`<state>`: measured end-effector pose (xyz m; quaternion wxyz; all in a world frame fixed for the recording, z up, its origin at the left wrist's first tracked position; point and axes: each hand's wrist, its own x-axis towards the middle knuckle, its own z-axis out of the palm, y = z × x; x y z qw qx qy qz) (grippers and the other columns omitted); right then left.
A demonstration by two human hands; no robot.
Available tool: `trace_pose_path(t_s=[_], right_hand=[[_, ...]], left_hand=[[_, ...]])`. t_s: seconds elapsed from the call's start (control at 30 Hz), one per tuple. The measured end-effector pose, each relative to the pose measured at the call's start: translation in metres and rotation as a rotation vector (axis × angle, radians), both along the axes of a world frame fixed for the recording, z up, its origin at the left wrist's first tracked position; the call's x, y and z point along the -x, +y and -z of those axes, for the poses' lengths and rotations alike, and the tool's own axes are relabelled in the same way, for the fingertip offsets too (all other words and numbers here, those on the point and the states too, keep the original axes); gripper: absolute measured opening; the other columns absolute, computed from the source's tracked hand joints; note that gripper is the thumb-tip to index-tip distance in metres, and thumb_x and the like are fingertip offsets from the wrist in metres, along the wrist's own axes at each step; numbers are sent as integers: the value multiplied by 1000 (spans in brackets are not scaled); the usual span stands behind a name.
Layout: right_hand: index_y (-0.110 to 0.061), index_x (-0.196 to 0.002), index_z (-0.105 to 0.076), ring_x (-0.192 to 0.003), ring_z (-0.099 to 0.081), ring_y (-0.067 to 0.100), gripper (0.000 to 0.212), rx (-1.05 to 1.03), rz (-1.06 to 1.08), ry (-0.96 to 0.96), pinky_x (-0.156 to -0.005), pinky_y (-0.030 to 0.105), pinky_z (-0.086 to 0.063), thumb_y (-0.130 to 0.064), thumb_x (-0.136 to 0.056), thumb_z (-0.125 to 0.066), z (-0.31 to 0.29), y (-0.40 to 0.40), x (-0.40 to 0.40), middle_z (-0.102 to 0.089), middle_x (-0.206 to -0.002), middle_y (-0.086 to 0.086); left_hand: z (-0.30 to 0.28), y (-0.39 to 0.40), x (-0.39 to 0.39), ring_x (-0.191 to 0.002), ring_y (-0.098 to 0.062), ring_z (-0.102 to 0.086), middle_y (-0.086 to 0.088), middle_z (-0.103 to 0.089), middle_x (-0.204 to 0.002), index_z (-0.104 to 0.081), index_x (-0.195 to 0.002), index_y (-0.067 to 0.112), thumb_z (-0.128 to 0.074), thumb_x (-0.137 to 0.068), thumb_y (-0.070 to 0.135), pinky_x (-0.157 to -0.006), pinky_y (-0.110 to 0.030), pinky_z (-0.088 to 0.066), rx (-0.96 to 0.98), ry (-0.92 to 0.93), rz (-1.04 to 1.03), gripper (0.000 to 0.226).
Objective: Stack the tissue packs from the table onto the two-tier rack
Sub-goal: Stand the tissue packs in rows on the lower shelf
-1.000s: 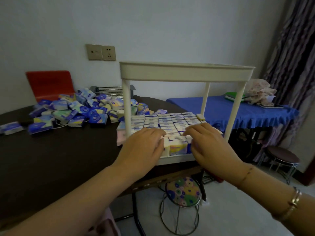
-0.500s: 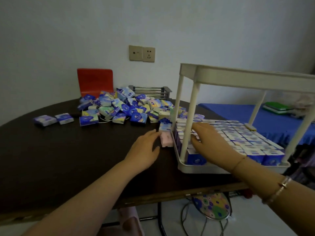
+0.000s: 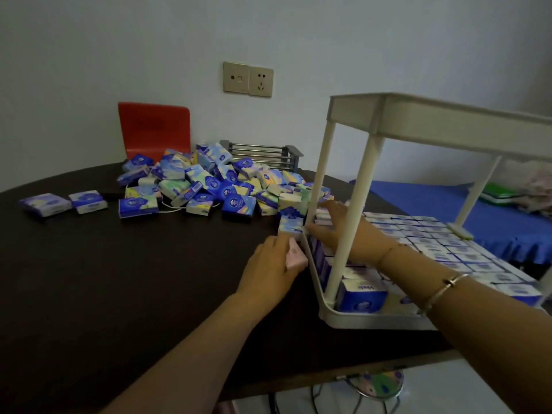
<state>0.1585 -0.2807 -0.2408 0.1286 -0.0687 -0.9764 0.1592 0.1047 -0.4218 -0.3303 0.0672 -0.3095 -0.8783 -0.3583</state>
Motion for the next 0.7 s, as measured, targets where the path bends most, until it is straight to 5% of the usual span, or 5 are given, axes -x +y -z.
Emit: trace_pose_path(t_s=[0.17,0.27,0.33,0.5,0.7], right_hand=[[-20,-124,-44,-95,-52,20,44,-14,72,-33,-82,28,-38,-39,-86,-56,17,6,21,-52,-105,2],[-21,-107,-51,-86,-55,18,29,3,37,-10,-76,31,-42,-40,-86,-53,19,8,19,-57,-96,0],[-23,-99,-53,-87,-55,20,21,18,10,-18,-74,29,-41,-39,-87,-51,17,8,15,-55,-92,-2],[-1,-117,-57,-109,-56,32,27,-33,-12,-62,-95,36,-44,-14,-98,-43,3,-1,1,-59,-118,19],[-4,-119,-56,-108,-57,31,34,71,22,-32,-94,37,-44,-24,-99,-37,0,-4,-3,-60,-117,17]], left_hand=[[-9,0,-1,-91,-6,-55,5,-52,-107,-41,-111,30,-45,-93,51,-72,-24,-46,-449,-303,-66,28],[-18,9,-2,-82,-12,-62,3,-62,-96,-48,-111,30,-27,-100,49,-81,-32,-50,-609,-526,-65,31],[-26,18,-3,-85,-15,-64,-1,-64,-103,-51,-120,27,-22,-100,50,-86,-33,-49,-609,-586,-44,42],[-58,27,-5,-105,-22,-62,-11,-61,-119,-43,-137,18,-19,-101,48,-100,-38,-46,-517,-648,28,53],[-74,38,-16,-90,-18,-57,-9,-61,-102,-49,-130,9,-20,-103,41,-74,-24,-45,-438,-797,-27,50]])
